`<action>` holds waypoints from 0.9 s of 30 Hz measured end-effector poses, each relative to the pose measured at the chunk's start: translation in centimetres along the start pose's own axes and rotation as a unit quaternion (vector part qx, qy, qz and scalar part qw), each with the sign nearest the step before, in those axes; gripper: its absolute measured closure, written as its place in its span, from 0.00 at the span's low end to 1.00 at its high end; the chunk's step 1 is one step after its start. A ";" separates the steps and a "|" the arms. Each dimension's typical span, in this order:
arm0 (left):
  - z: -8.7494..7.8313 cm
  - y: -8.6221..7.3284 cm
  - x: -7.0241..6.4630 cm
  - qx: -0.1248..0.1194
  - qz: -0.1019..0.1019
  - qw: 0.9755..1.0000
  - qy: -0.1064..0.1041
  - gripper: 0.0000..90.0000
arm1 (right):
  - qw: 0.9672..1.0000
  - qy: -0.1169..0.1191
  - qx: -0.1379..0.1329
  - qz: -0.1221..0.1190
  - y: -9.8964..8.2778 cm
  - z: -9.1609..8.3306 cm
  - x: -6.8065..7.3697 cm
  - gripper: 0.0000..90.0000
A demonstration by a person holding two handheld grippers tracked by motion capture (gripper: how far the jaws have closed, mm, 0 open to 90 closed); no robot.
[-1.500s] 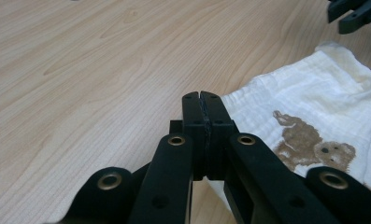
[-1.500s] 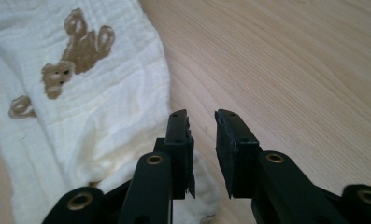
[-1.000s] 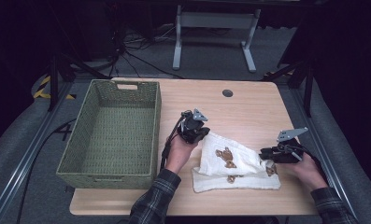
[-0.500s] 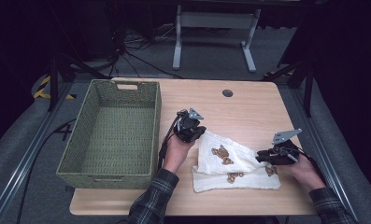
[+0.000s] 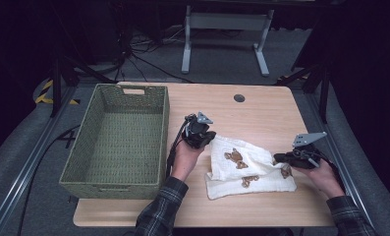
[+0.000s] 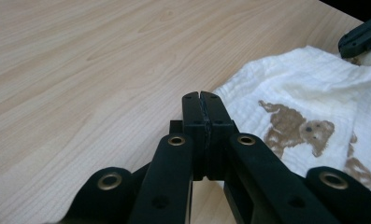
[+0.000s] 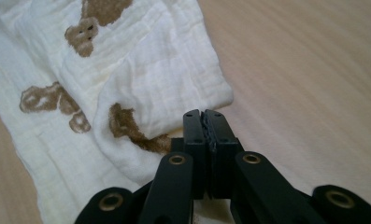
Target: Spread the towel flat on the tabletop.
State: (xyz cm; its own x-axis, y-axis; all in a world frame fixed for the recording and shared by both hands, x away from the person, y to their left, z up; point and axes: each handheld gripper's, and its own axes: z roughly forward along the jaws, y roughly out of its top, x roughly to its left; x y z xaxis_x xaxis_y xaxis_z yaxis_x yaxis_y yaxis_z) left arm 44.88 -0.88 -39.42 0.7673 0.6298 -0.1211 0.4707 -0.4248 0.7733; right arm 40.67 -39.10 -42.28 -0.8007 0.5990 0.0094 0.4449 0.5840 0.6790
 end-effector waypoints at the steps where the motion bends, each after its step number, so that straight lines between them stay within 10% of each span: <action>1: 0.0 0.2 0.0 -0.004 0.000 1.000 0.002 1.00 | 1.000 -0.003 -0.002 0.003 0.1 -0.2 -0.2 0.98; 9: -0.2 0.5 0.2 -0.001 0.002 1.000 0.012 1.00 | 0.999 -0.015 -0.027 0.019 0.5 -1.5 -1.4 0.98; 21: -1.2 -1.7 -0.7 0.030 0.009 0.999 0.022 1.00 | 0.999 0.003 0.046 0.004 -3.8 -1.0 1.9 0.95; 27: -1.0 -2.4 -1.2 0.035 0.015 0.999 0.016 1.00 | 1.000 -0.003 0.010 0.012 -3.0 -1.9 1.7 0.91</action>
State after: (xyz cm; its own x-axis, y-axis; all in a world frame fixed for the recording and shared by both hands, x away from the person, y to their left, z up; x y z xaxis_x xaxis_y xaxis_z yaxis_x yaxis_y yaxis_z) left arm 42.47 0.02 -40.50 0.7677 0.6362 -0.0773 0.4781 -0.4882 0.7301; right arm 37.25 -40.88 -42.92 -0.7870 0.6166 0.0213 0.4724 0.5801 0.6636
